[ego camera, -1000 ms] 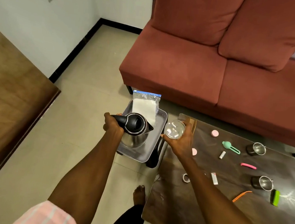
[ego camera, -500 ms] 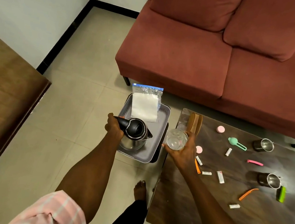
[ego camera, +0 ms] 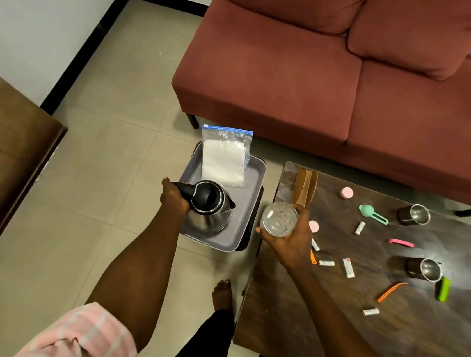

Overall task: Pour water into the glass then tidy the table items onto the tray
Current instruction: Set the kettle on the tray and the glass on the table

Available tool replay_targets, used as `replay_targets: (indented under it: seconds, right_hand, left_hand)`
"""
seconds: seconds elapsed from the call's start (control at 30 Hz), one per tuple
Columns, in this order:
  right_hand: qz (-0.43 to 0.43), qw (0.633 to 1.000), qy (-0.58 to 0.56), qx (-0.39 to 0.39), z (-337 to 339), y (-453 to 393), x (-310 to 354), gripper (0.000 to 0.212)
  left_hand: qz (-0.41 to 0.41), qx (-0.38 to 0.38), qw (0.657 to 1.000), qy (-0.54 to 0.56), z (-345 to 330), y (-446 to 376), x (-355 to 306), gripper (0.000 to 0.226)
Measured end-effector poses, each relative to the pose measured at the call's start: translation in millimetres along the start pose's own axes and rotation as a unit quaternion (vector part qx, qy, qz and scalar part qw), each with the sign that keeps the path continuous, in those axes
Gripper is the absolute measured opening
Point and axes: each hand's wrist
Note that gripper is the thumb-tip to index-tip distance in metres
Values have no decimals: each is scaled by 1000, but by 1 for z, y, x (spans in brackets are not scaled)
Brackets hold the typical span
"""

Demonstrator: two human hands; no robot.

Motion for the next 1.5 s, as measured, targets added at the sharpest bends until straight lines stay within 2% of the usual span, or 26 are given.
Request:
replay_targets:
  seconds: [0.07, 0.2, 0.27, 0.33, 0.37, 0.4, 0.47, 0.53, 0.57, 0.6, 0.7, 0.77, 0.83, 0.9, 0.93, 1.07, 1.27, 1.4, 1.5]
  right_hand:
    - [-2, 1000, -6, 3, 3, 4, 1, 87]
    - [-7, 1000, -12, -5, 10, 13, 1, 86]
    - [-8, 1000, -17, -3, 14, 19, 2, 87]
    - [-6, 1000, -14, -2, 19, 25, 2, 87]
    - [-4, 1000, -13, -3, 22, 28, 1, 86]
    - [-1, 1000, -10, -5, 26, 31, 0, 85]
    - [2, 1000, -2, -6, 36, 37, -4, 86]
    - [4, 1000, 4, -6, 46, 43, -10, 87]
    - [1, 1000, 8, -6, 52, 46, -14, 89]
    - [-3, 1000, 12, -6, 60, 49, -17, 90]
    - [-22, 1000, 20, -7, 82, 58, -25, 92]
    - [-29, 999, 19, -22, 97, 62, -30, 91]
    - [-45, 998, 15, -28, 109, 66, -33, 92]
    - [-62, 997, 9, -34, 121, 68, -35, 94]
    - [-68, 997, 5, -43, 126, 70, -36, 94]
    - [-77, 993, -17, -89, 142, 74, -38, 85]
    - [-95, 983, -71, -140, 154, 73, -50, 82]
    - [-103, 979, -104, -145, 161, 66, -60, 84]
    - [-104, 980, -112, -128, 171, 60, -69, 90]
  left_hand:
    - [-17, -30, 999, -5, -1, 9, 1, 58]
    - [-93, -97, 990, -49, 0, 30, 11, 32]
    - [-118, -136, 978, -109, 1, 45, 25, 35]
    - [-163, -211, 938, -220, 1, 66, 43, 47]
    - [-208, -220, 920, -251, 1, 80, 55, 47]
    - [-255, -203, 909, -260, 0, 92, 69, 45]
    - [-319, -118, 901, -269, -1, 114, 102, 40]
    - [-317, 7, 901, -296, 1, 133, 136, 46]
    - [-308, 71, 890, -328, 4, 143, 153, 53]
    - [-302, 134, 868, -369, 8, 152, 168, 60]
    - [-315, 296, 773, -464, 15, 176, 202, 78]
    - [-323, 364, 722, -492, 14, 190, 219, 78]
    - [-319, 383, 704, -506, 9, 199, 232, 70]
    - [-301, 383, 715, -502, 1, 204, 246, 70]
    - [-297, 376, 719, -503, -3, 206, 252, 71]
    - [-307, 331, 700, -553, -24, 212, 270, 77]
    - [-321, 363, 670, -562, -45, 212, 286, 67]
    - [-345, 392, 642, -562, -58, 209, 292, 71]
    - [-344, 404, 645, -550, -66, 205, 301, 65]
Point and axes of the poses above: each hand's wrist, its own y-axis away from the middle knuckle, its own z-axis out of the back of the hand, x = y × z, and after that the axes turned 4 degrees about x, right-handed
